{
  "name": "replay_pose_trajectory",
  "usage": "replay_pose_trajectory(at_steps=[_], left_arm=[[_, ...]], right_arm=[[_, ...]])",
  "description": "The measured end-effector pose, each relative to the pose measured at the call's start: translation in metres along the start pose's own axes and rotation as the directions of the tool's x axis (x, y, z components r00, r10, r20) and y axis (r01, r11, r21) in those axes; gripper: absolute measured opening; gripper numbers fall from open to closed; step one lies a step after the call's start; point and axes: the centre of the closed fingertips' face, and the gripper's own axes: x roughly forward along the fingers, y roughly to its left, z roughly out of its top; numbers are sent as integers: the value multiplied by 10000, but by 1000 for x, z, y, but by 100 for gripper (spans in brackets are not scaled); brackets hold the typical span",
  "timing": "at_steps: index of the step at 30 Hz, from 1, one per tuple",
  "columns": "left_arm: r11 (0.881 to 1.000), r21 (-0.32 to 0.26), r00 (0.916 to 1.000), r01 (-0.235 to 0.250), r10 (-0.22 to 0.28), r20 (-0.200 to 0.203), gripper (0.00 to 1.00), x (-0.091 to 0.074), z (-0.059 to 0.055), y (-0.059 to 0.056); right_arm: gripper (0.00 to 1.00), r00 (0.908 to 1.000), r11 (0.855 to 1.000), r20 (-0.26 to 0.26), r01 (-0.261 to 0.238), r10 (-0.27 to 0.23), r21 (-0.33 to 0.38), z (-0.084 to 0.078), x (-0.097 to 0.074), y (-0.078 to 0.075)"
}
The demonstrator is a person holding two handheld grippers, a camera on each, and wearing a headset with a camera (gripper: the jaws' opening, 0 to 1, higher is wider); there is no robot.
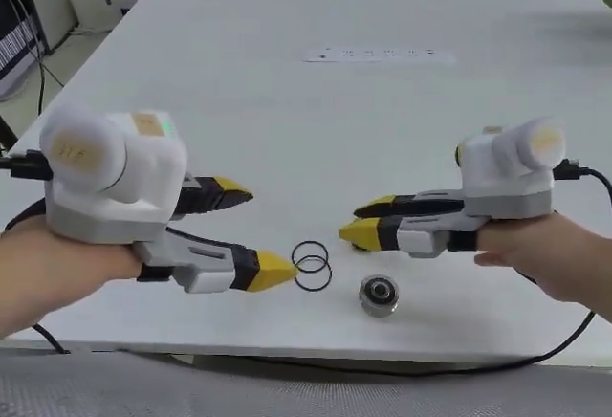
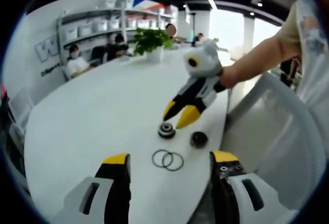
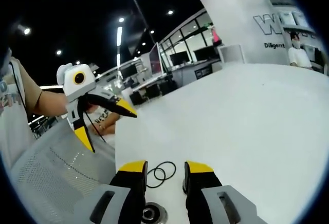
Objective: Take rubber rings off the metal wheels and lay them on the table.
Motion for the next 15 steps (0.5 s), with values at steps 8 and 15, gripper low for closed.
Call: replay_pose_trajectory(at_steps=[8, 15], left_arm=[[10000, 2, 10000, 45, -45, -62, 62, 11, 4, 8], [10000, 25, 9999, 91, -91, -145, 61, 22, 8, 14]], right_arm=[[27, 9983, 9988, 330, 468, -471, 108, 5, -15, -13], [27, 9969, 9973, 279, 734, -733, 4, 1, -21, -21]])
